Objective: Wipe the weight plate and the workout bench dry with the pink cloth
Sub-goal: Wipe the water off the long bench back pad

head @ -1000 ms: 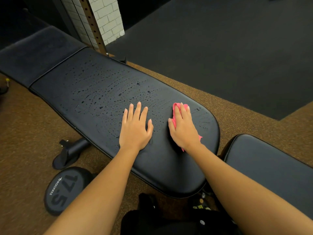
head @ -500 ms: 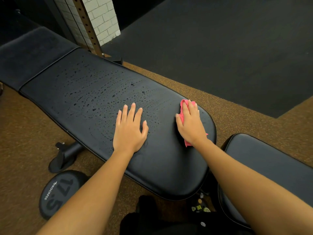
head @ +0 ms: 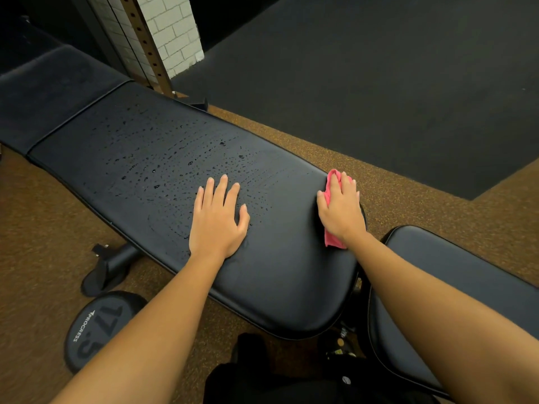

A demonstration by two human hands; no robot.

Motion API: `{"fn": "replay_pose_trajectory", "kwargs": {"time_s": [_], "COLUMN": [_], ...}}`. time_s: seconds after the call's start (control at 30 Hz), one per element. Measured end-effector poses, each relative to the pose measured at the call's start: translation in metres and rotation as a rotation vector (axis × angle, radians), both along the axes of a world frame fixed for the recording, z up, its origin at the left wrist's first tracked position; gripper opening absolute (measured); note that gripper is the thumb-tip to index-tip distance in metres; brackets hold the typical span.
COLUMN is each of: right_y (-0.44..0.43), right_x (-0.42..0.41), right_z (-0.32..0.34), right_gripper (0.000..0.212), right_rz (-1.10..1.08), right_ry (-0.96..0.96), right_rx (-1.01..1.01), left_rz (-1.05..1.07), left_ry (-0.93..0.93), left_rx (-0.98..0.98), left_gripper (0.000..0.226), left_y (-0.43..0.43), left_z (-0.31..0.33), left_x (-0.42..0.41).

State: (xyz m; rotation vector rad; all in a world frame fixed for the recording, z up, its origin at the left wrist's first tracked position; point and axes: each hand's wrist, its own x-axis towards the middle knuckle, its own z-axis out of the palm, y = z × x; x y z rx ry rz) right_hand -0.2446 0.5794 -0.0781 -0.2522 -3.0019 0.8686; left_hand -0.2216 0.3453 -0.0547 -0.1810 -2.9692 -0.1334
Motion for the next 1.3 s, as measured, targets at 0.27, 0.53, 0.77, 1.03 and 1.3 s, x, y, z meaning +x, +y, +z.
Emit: {"fn": "replay_pose_trajectory", "kwargs": {"time_s": [0.27,0.53,0.77,1.03,1.3], "right_y": [0.005,0.006,0.003,0.02,0.013], "right_x": [0.021,0.015,0.033,0.01,0.04], "right_z": [-0.009,-0.003,-0.009,-0.007,-0.015], "right_gripper": [0.059,0.063,0.061,0.06,0.061], "right_rz": [-0.016,-0.164,-0.15,-0.157,-0.172], "right_ry": [0.039,-0.066,-0.019,-0.054,-0.002], "right_rx": [-0.027,-0.168,-0.174,-0.164,-0.179], "left_rz": [-0.006,-0.009,0.001,0.013,0.011], "left_ry": [0.007,0.008,0.016,0.013,0.005], "left_rx": [-0.004,0.001,0.003,0.008,0.013], "left_gripper": [0.06,0.06,0.062,0.064,0.065], "left_y": [0.0,-0.001,0.001,0.0,0.001], "left_z": [-0.001,-0.001,-0.001,-0.002,-0.003], "left_x": [-0.001,-0.001,0.0,0.0,0.0]}}
